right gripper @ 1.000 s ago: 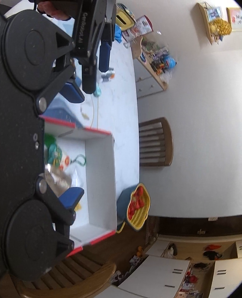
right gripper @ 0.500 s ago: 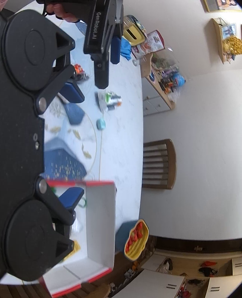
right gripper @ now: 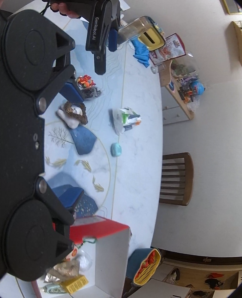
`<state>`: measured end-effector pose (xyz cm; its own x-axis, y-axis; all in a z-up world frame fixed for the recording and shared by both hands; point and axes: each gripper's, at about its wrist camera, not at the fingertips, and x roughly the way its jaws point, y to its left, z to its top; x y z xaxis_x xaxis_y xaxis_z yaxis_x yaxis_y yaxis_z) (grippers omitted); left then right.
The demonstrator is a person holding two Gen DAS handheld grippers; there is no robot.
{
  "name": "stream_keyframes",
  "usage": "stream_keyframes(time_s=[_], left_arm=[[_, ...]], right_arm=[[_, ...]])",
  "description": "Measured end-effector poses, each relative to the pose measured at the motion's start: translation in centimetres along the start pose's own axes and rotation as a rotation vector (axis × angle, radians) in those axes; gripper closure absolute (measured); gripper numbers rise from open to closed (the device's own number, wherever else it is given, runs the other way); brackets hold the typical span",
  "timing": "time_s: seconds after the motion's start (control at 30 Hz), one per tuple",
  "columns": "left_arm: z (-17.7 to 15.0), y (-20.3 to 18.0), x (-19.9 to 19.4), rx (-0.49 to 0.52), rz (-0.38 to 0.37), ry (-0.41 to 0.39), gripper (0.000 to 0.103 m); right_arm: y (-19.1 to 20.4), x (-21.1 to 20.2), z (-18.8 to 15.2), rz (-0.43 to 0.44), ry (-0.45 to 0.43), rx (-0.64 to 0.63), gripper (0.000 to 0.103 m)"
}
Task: Organize objects
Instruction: 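Move left tool to red dragon keychain while right tool approaches bead bracelet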
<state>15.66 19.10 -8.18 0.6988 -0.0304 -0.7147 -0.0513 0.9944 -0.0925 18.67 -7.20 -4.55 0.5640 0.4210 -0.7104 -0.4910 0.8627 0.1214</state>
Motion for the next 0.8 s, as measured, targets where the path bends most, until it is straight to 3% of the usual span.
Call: stream_keyframes(time_s=[0.27,0.47,0.8], left_arm=[[-2.5,3.0,4.0,-0.049,0.062,0.081,0.000],[-3.8,3.9,6.3,-0.020,0.083,0.114,0.000],[-4.5,4.0,7.5,0.016,0.043,0.080,0.000]], right_arm=[[2.2,3.7,0.1,-0.014,0.062,-0.022,0.009],[3.6,6.4,0.1,-0.016,0.107,-0.051,0.015],[5.0,9.9,0.4,-0.028,0.151,-0.092,0.029]])
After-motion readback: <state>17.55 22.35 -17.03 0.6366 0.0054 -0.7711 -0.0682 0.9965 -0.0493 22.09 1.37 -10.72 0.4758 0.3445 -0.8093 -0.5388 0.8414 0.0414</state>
